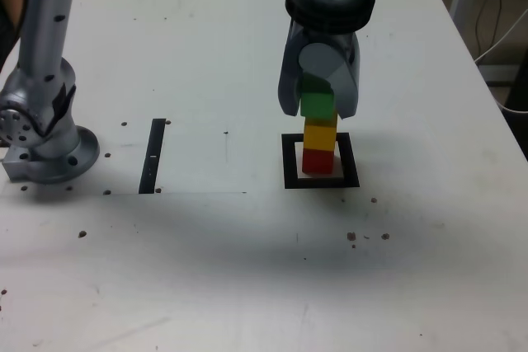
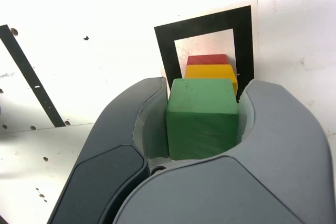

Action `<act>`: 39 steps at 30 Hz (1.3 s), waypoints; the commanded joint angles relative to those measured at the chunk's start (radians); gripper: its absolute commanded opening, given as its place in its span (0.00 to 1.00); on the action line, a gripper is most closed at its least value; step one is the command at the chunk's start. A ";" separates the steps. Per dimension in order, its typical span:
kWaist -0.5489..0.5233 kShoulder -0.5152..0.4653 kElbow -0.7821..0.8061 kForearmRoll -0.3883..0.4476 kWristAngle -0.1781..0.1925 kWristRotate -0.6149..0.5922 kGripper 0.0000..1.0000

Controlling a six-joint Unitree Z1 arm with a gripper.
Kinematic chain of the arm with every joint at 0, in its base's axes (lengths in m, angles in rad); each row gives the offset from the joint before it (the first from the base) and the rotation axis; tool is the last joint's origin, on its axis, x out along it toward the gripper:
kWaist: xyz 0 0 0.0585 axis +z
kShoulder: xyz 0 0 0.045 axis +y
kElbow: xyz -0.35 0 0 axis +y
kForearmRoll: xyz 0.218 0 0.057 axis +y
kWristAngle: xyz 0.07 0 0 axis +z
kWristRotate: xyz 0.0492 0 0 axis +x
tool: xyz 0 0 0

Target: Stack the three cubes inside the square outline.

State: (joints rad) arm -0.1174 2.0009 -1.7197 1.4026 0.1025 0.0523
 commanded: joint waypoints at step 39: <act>-0.005 0.009 0.001 -0.002 -0.036 -0.008 0.27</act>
State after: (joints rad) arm -0.1202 2.0056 -1.7140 1.4009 0.0681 0.0465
